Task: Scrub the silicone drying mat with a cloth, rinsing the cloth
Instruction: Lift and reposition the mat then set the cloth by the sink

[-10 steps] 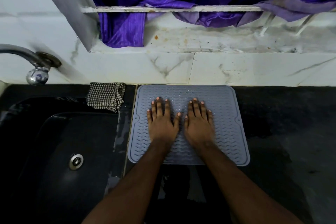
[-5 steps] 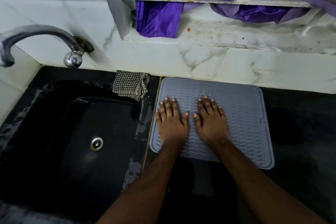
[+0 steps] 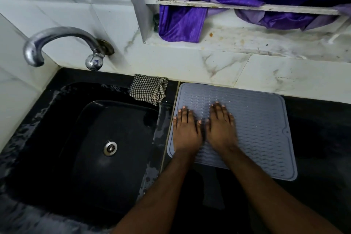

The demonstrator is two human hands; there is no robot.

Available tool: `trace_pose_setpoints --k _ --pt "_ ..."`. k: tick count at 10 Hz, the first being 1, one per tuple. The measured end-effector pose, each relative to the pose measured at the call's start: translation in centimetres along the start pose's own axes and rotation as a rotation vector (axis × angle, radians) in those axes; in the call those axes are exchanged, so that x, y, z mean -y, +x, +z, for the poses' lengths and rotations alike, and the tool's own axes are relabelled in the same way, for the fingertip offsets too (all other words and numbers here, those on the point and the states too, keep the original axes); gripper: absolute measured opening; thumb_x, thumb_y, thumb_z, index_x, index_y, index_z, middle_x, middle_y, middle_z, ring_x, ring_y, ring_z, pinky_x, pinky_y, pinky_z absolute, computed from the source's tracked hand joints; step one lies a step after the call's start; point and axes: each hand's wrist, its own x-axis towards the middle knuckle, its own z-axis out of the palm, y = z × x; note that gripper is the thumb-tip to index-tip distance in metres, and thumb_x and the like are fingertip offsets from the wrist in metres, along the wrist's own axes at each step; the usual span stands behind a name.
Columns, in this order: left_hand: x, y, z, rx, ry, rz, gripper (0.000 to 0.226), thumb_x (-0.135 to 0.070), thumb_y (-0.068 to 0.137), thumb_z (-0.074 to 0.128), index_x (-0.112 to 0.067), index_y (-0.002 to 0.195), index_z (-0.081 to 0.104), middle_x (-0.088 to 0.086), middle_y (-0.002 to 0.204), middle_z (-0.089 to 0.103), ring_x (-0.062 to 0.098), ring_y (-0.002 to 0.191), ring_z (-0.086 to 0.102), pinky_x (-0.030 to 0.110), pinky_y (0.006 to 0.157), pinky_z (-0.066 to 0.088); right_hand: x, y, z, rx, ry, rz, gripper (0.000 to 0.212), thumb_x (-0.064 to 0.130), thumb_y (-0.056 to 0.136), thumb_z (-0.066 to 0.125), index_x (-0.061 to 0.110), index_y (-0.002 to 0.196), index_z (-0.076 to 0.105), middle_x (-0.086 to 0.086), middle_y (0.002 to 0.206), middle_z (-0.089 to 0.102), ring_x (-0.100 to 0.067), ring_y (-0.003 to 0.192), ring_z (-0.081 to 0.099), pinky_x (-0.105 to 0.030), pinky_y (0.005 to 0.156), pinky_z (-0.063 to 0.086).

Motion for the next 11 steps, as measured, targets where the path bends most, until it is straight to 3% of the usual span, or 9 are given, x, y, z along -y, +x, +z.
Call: trace_pose_setpoints --k 1,2,4,6,9,11 --pt "2.2 -1.7 -1.3 0.051 0.035 0.127 0.057 -0.027 0.106 0.037 -0.006 0.158 0.026 0.014 0.167 0.018 0.025 0.156 0.012 0.038 0.127 0.004 4.6 0.2 0.1 0.037 0.062 -0.094 0.057 0.035 0.105 0.028 0.018 0.159 0.02 -0.003 0.167 0.009 -0.021 0.154 0.004 -0.043 0.124 0.003" --pt "5.0 -4.1 -2.7 0.085 0.053 0.164 0.061 -0.026 0.104 0.038 -0.009 0.16 0.019 0.01 0.169 0.011 0.022 0.157 0.003 0.037 0.127 0.0 7.2 -0.9 0.7 0.07 0.048 -0.073 0.059 0.036 0.105 0.028 0.018 0.159 0.016 -0.004 0.168 0.005 -0.022 0.154 0.001 -0.045 0.124 0.002" --pt "7.9 -8.1 -3.3 0.158 0.2 0.24 0.068 -0.039 0.107 0.029 -0.011 0.162 0.0 0.004 0.17 -0.009 0.021 0.156 -0.011 0.04 0.125 -0.007 7.3 -5.8 2.5 0.045 -0.046 0.098 0.064 0.045 0.105 0.021 0.015 0.16 0.007 -0.009 0.167 -0.001 -0.027 0.154 -0.004 -0.048 0.123 -0.004" --pt "9.5 -10.9 -3.7 0.183 0.245 0.337 0.068 -0.043 0.107 0.027 -0.013 0.162 0.001 0.005 0.169 -0.008 0.019 0.156 -0.011 0.037 0.122 -0.015 8.2 -11.0 3.4 0.085 -0.028 0.162 0.062 0.045 0.106 0.012 0.019 0.16 -0.003 -0.005 0.167 -0.009 -0.024 0.154 -0.01 -0.047 0.124 -0.002" --pt "8.4 -14.4 -4.3 0.143 0.239 0.286 0.061 -0.039 0.109 0.02 -0.011 0.162 0.006 0.005 0.17 0.0 0.017 0.156 -0.009 0.034 0.124 -0.013 8.0 -16.5 2.1 0.082 -0.002 0.098 0.058 0.041 0.107 0.019 0.018 0.16 0.011 -0.005 0.168 0.004 -0.023 0.154 0.0 -0.044 0.124 0.004" --pt "5.6 -15.7 -5.0 0.061 0.226 0.25 0.062 -0.041 0.109 0.022 -0.008 0.161 0.013 0.008 0.17 0.009 0.02 0.157 0.0 0.037 0.126 -0.006 4.3 -18.7 -1.0 0.01 0.046 0.094 0.058 0.043 0.107 0.022 0.016 0.159 0.019 -0.008 0.167 0.012 -0.024 0.154 0.005 -0.045 0.124 0.007"
